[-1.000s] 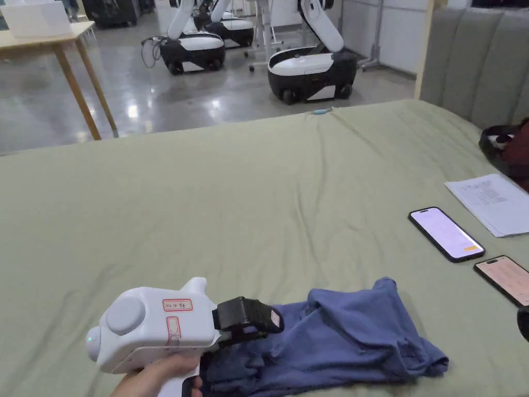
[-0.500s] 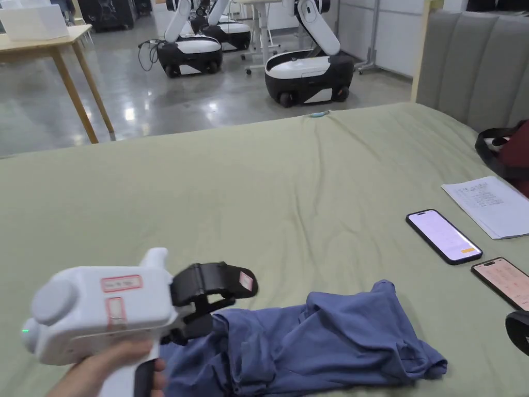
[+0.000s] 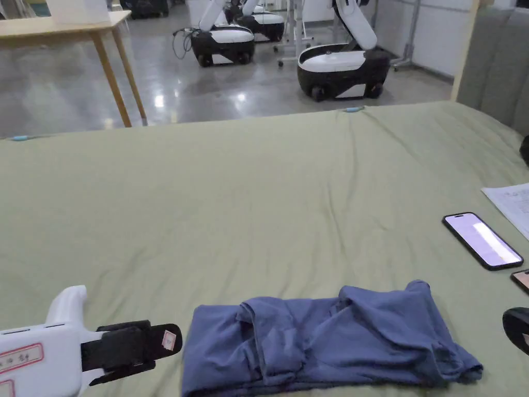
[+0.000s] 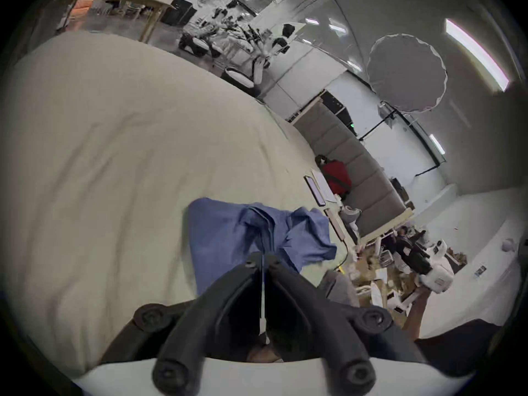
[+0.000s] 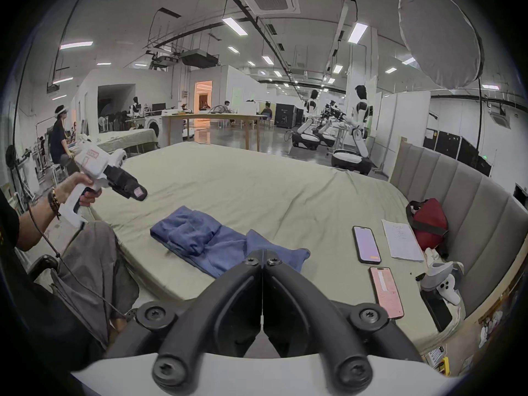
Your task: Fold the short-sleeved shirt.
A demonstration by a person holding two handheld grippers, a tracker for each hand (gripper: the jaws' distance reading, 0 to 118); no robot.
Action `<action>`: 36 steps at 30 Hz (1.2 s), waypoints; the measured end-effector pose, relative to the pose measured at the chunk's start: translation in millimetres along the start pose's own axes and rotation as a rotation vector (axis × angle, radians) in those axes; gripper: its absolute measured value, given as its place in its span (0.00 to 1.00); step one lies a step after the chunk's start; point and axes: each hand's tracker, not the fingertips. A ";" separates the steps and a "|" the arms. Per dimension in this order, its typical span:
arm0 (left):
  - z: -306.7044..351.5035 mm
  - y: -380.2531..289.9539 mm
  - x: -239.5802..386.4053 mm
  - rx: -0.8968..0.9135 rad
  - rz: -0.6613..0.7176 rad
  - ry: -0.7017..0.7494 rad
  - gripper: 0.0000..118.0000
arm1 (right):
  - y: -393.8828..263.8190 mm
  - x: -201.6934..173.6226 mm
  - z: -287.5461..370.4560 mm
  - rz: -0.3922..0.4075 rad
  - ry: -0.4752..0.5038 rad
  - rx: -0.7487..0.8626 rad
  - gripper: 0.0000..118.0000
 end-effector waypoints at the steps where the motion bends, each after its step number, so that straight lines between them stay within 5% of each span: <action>1: -15.2 2.6 -1.1 -0.009 -0.019 -0.012 0.00 | 0.2 -1.0 0.1 -0.001 0.004 0.004 0.01; 10: -128.1 6.4 -3.3 -0.126 -0.073 -0.014 0.00 | -3.3 1.4 14.2 -0.020 -0.011 0.013 0.01; 25: -213.5 4.8 33.6 -0.215 -0.062 -0.097 0.00 | -13.1 12.1 28.1 -0.056 -0.070 0.007 0.01; 32: -221.8 5.2 47.4 -0.221 -0.055 -0.143 0.00 | -15.7 14.2 30.9 -0.062 -0.082 0.000 0.01; 36: -174.2 27.2 66.7 -0.128 -0.102 -0.226 0.00 | -13.9 12.2 31.5 -0.056 -0.087 0.001 0.01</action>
